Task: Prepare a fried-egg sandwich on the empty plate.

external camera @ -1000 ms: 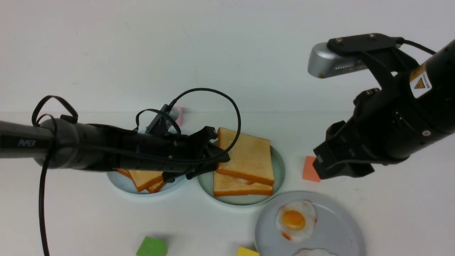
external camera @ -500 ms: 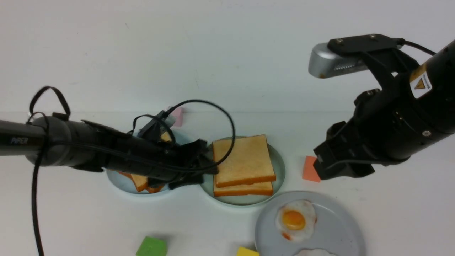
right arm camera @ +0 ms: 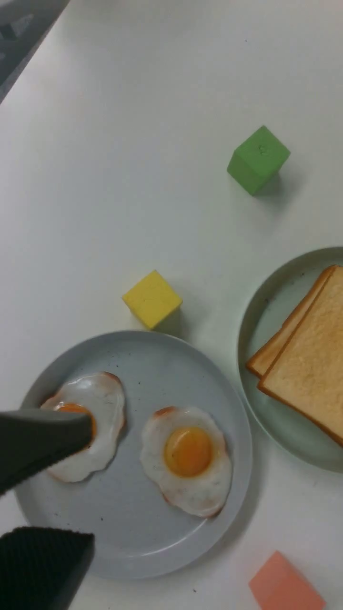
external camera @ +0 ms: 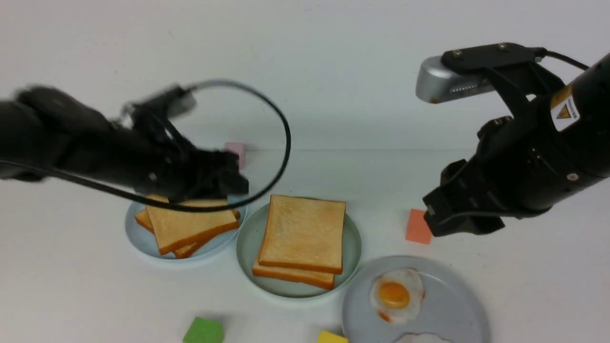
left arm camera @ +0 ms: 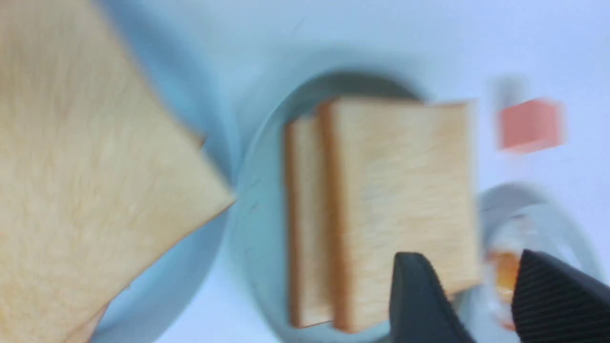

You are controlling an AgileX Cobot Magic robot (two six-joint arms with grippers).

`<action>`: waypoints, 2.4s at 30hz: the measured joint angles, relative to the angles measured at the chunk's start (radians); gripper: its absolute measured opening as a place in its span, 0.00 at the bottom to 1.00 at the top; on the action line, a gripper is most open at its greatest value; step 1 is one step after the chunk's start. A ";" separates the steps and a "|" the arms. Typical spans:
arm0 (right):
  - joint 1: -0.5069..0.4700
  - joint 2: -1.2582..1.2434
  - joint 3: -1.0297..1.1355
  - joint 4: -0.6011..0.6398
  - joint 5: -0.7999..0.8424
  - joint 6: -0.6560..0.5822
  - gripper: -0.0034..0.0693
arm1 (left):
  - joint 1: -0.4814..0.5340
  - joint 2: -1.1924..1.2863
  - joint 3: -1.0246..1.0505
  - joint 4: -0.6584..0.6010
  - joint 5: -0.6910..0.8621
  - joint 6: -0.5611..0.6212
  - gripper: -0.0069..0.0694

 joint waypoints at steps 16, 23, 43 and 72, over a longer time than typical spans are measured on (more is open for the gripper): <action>0.000 -0.212 0.382 -0.160 -0.397 0.096 0.03 | 0.000 -0.603 0.208 0.880 0.161 -0.808 0.07; 0.000 -0.633 0.879 -0.301 -0.935 0.181 0.03 | 0.003 -0.942 0.485 0.930 0.156 -0.862 0.07; 0.000 -0.927 1.229 -0.308 -1.257 0.255 0.06 | 0.003 -1.234 0.578 0.647 0.132 -0.860 0.07; 0.000 -0.927 1.229 -0.311 -1.257 0.288 0.09 | 0.116 -1.590 1.135 0.907 -0.208 -0.656 0.08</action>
